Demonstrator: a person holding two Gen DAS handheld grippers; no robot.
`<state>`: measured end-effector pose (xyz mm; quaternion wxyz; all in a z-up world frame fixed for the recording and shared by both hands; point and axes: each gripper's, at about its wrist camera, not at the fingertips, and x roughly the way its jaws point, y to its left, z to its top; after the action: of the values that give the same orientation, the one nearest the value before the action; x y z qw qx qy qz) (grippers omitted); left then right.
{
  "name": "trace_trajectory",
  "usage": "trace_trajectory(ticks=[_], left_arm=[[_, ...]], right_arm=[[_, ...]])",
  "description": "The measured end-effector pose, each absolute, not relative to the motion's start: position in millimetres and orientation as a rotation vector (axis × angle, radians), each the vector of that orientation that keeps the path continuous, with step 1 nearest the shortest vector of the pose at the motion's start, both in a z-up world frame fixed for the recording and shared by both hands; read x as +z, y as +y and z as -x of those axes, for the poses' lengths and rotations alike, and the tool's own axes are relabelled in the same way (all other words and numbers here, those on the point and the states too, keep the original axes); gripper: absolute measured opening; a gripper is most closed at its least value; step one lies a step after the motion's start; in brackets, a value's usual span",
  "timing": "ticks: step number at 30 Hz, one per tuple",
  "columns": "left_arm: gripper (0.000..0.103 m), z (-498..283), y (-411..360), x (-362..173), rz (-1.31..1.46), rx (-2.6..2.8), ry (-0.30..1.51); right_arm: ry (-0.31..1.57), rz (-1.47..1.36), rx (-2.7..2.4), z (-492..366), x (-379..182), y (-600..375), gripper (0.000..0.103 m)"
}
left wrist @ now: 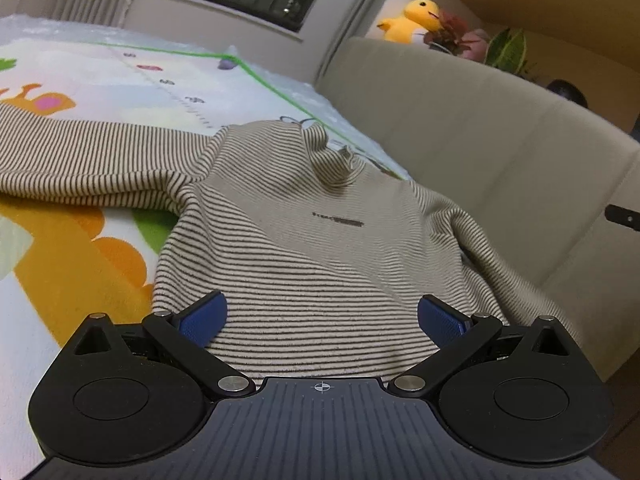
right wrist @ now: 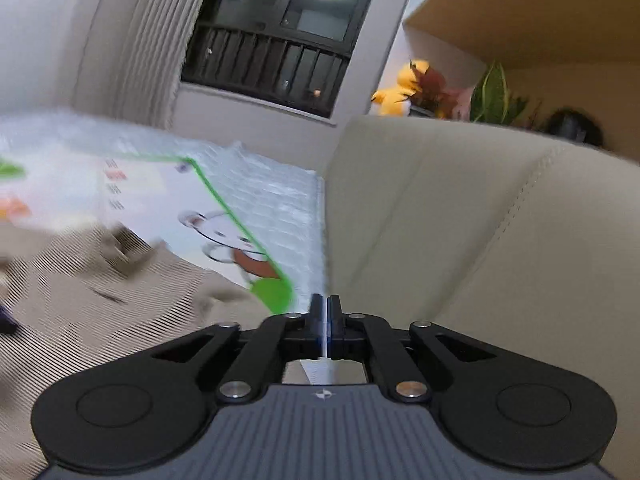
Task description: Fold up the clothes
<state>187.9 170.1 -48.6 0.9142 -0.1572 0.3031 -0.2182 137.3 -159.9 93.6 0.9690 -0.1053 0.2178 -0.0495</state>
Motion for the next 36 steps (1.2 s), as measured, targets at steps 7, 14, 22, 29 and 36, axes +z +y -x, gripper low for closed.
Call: trace_trajectory(ticks=[7,14,22,29,36], left_arm=[[0.103,-186,170,-51,0.331,-0.456,0.61],[0.103,-185,170,-51,0.326,-0.454,0.602],[0.103,-184,170,-51,0.323,-0.454,0.598],[0.103,-181,172,-54,0.327,-0.459,0.579],[0.103,-180,172,-54,0.333,-0.465,0.573]], right_arm=[[0.635,-0.138,-0.209,-117,25,-191,0.042],[0.755,-0.386,-0.305,-117,-42,-208,0.041],[0.488,-0.078,-0.217,-162,34,-177,0.006],[0.181,0.133,-0.062,-220,147,-109,0.004],[0.214,0.229,0.177,-269,148,-6,0.004]])
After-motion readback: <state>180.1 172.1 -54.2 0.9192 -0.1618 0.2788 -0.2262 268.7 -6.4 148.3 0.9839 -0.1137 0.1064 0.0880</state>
